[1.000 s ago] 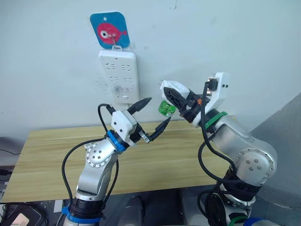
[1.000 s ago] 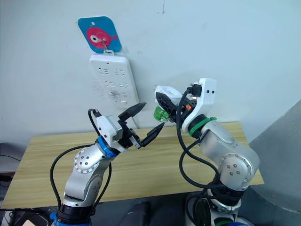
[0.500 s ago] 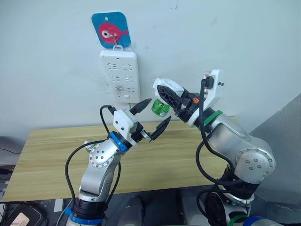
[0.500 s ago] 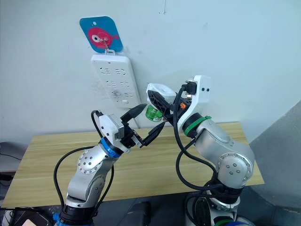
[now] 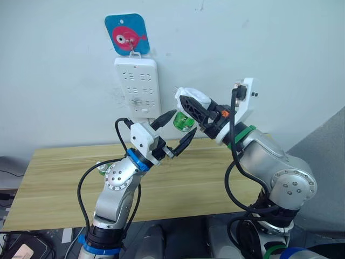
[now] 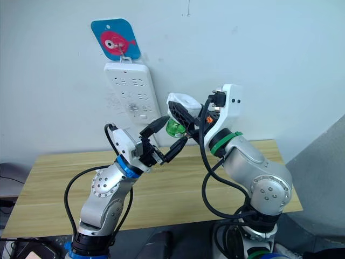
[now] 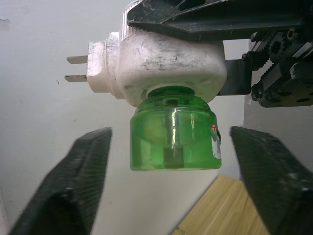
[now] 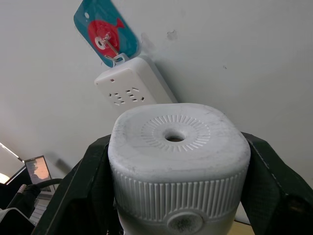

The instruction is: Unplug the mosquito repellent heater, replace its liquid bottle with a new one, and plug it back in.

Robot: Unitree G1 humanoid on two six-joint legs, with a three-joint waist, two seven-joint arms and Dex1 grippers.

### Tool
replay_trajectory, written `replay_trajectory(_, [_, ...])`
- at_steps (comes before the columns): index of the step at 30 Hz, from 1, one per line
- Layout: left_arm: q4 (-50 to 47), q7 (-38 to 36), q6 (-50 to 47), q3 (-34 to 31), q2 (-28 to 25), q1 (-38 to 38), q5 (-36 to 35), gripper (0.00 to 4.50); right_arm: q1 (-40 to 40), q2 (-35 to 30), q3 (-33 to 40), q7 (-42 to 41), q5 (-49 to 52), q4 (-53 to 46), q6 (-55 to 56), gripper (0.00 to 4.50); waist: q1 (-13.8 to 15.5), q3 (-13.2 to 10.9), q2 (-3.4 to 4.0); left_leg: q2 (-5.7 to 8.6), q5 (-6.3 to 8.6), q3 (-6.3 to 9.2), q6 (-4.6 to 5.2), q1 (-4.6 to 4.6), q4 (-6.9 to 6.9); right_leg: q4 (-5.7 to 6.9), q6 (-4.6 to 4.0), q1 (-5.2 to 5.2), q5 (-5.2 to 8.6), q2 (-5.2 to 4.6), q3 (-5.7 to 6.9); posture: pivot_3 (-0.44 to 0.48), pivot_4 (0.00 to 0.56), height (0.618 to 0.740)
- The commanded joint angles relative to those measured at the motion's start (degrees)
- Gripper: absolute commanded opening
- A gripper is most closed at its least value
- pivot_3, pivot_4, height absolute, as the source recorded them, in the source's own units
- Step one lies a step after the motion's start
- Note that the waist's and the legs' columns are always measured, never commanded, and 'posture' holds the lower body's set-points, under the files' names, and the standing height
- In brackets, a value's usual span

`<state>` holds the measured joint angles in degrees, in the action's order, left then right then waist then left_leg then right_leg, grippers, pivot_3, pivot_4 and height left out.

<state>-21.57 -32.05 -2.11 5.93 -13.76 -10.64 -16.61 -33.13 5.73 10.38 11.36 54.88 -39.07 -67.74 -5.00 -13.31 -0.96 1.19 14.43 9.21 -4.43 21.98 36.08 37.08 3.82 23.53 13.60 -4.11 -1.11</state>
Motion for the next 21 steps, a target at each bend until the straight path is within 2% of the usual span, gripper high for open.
replay_trajectory(1, [-0.6,0.0,1.8,0.6,0.1,0.3,0.7,2.59,-0.9,-0.3,-0.7,0.4,2.6,-1.1,2.2,2.98,0.0,0.0,0.00,0.00,0.00,0.00,0.00,0.00,0.00,0.00,0.00,0.00,0.00,0.00,0.00,-0.104,0.198,0.740])
replay_trajectory(2, [-0.5,0.0,2.0,0.7,0.2,0.3,0.8,2.29,-0.8,-0.5,-0.9,0.5,2.9,-1.0,2.4,2.98,0.0,0.0,0.00,0.00,0.00,0.00,0.00,0.00,0.00,0.00,0.00,0.00,0.00,0.00,0.00,-0.104,0.198,0.740])
replay_trajectory(3, [-0.3,0.1,2.1,0.8,0.3,0.2,0.9,2.24,-0.8,-0.7,-1.0,0.6,3.2,-0.9,2.5,2.98,0.0,0.0,0.00,0.00,0.00,0.00,0.00,0.00,0.00,0.00,0.00,0.00,0.00,0.00,0.00,-0.104,0.198,0.740])
replay_trajectory(8, [0.5,0.4,3.2,1.0,0.7,-0.4,1.7,2.24,-0.5,-1.6,-1.6,1.3,5.4,-0.6,3.0,2.98,0.0,0.0,0.00,0.00,0.00,0.00,0.00,0.01,0.00,-0.02,0.00,0.00,0.00,0.00,0.00,-0.104,0.198,0.740])
replay_trajectory(12, [0.5,-1.6,4.1,0.6,-1.7,-0.5,2.3,2.24,0.4,-2.9,-0.1,2.9,9.0,0.0,2.9,2.98,0.0,0.0,0.00,-0.01,0.00,0.00,0.00,0.00,0.00,-0.01,0.00,0.00,0.00,0.01,0.01,-0.104,0.202,0.740])
replay_trajectory(13, [0.5,-3.4,4.2,0.7,-3.1,-0.8,1.8,2.24,0.6,-4.0,0.9,3.1,10.8,0.4,2.7,3.33,0.0,0.0,0.00,-0.01,0.00,0.00,0.00,0.00,0.00,-0.01,0.00,0.00,0.00,0.01,0.00,-0.106,0.203,0.740])
replay_trajectory(16, [0.2,-8.4,4.1,0.7,-7.7,-1.8,0.6,2.24,1.0,-9.9,2.7,2.8,19.7,2.4,0.9,4.40,0.0,0.0,0.01,0.00,0.00,-0.01,0.00,0.02,0.00,-0.02,0.00,0.00,0.00,0.01,-0.01,-0.107,0.206,0.740])
replay_trajectory(19, [0.1,-14.0,2.2,0.5,-13.3,-3.3,-0.6,2.24,1.7,-19.0,2.4,2.3,31.4,5.6,-0.5,4.50,0.0,0.0,0.02,0.00,0.00,-0.01,0.01,0.03,0.00,-0.07,-0.01,-0.01,0.01,0.01,-0.01,-0.107,0.209,0.740])
replay_trajectory(21, [0.2,-19.5,0.6,-0.1,-18.7,-5.0,-1.7,2.24,2.1,-28.1,0.2,0.4,41.8,9.4,-2.4,4.50,0.0,-0.1,0.06,-0.01,0.00,0.00,0.01,0.06,-0.01,-0.07,-0.04,-0.01,0.03,0.01,0.02,-0.103,0.213,0.740])
